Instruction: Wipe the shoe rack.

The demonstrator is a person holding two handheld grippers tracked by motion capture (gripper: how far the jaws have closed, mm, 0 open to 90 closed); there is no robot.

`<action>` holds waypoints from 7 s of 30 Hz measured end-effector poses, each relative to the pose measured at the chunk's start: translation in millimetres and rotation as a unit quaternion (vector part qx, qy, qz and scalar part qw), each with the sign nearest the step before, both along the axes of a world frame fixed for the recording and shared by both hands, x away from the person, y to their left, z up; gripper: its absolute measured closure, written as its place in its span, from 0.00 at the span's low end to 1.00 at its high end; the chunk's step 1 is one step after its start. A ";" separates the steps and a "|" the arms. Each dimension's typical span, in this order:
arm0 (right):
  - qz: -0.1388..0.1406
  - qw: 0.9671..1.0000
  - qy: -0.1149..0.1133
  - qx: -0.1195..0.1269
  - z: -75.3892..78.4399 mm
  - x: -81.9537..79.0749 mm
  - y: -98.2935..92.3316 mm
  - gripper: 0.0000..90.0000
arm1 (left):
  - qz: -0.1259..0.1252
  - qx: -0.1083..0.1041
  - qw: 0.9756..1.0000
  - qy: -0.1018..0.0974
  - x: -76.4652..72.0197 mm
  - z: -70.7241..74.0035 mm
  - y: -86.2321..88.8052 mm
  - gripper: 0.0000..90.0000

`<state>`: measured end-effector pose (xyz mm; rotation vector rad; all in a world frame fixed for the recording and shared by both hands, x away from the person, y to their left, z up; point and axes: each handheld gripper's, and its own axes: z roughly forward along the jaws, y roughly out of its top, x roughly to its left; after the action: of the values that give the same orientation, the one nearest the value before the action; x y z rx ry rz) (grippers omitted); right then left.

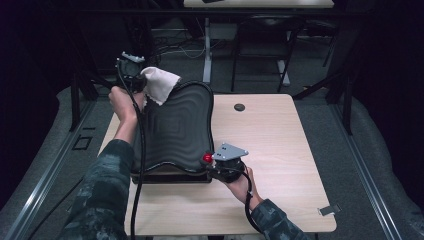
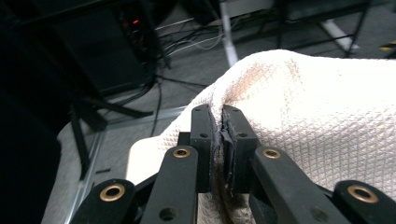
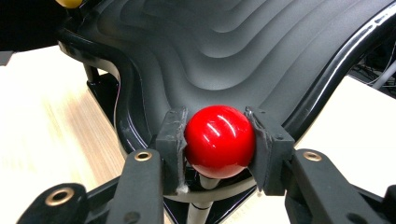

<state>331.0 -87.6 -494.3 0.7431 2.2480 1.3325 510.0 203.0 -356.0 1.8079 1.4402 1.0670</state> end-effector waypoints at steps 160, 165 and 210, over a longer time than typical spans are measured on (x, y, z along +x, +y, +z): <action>-0.008 1.000 -0.002 -0.008 0.6 -0.4 1.8 0.67 | -0.083 -0.096 0.987 0.100 -161.6 -108.4 92.9 0.93; -0.007 1.000 -0.002 -0.007 0.4 -0.3 2.0 0.67 | -0.082 -0.094 0.988 0.096 -156.9 -105.9 91.4 0.93; -0.006 1.000 -0.005 -0.004 -0.1 -0.1 2.2 0.67 | -0.040 -0.051 0.993 0.095 -61.0 -64.1 73.3 0.93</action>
<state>330.9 -85.3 -494.5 0.7443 2.2374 1.3175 449.0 276.4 -420.1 1.9171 1.4892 0.7862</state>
